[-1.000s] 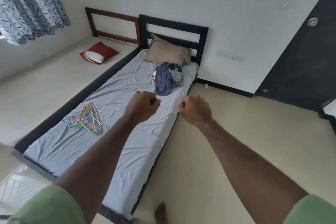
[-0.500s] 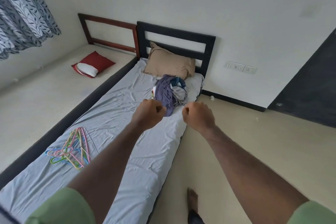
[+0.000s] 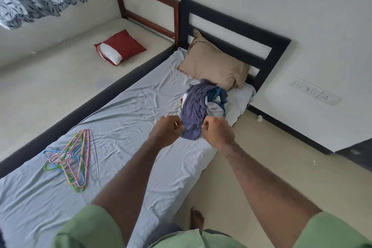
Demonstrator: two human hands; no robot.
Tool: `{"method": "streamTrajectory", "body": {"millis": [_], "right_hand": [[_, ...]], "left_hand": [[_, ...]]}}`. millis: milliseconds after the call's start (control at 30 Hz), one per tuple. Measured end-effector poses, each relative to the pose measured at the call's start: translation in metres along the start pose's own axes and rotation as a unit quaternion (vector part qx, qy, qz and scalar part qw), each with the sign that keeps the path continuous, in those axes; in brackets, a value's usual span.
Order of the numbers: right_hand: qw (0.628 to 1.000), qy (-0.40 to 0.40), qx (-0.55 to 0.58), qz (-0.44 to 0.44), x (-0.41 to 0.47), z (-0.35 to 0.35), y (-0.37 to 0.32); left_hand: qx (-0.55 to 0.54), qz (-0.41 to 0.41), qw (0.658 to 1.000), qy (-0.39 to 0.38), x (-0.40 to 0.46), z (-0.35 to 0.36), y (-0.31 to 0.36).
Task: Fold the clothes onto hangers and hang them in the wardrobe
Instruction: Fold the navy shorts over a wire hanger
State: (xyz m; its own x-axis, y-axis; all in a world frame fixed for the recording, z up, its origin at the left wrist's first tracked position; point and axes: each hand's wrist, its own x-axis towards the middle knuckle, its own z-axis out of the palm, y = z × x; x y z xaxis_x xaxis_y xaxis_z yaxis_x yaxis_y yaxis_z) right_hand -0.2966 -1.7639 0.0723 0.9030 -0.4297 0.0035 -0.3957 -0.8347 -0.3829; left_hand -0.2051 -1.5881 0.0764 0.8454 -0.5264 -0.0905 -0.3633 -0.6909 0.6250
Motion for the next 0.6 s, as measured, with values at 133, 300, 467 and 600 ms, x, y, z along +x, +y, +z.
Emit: {"method": "streamTrajectory", "body": {"millis": [133, 300, 467, 600], "right_hand": [[1.0, -0.021, 0.014, 0.01, 0.057, 0.02, 0.013], [0.998, -0.036, 0.049, 0.029, 0.118, 0.05, 0.031], [0.996, -0.043, 0.075, 0.03, 0.19, 0.067, 0.043], [0.993, -0.072, 0.084, 0.043, 0.27, 0.084, 0.061]], "left_hand": [[-0.007, -0.033, 0.999, -0.002, 0.06, 0.009, -0.01], [-0.013, -0.051, 0.998, -0.021, 0.136, 0.032, -0.022], [-0.005, -0.063, 0.996, -0.067, 0.21, 0.051, -0.025], [-0.019, -0.118, 0.989, -0.092, 0.279, 0.071, -0.027]]}}
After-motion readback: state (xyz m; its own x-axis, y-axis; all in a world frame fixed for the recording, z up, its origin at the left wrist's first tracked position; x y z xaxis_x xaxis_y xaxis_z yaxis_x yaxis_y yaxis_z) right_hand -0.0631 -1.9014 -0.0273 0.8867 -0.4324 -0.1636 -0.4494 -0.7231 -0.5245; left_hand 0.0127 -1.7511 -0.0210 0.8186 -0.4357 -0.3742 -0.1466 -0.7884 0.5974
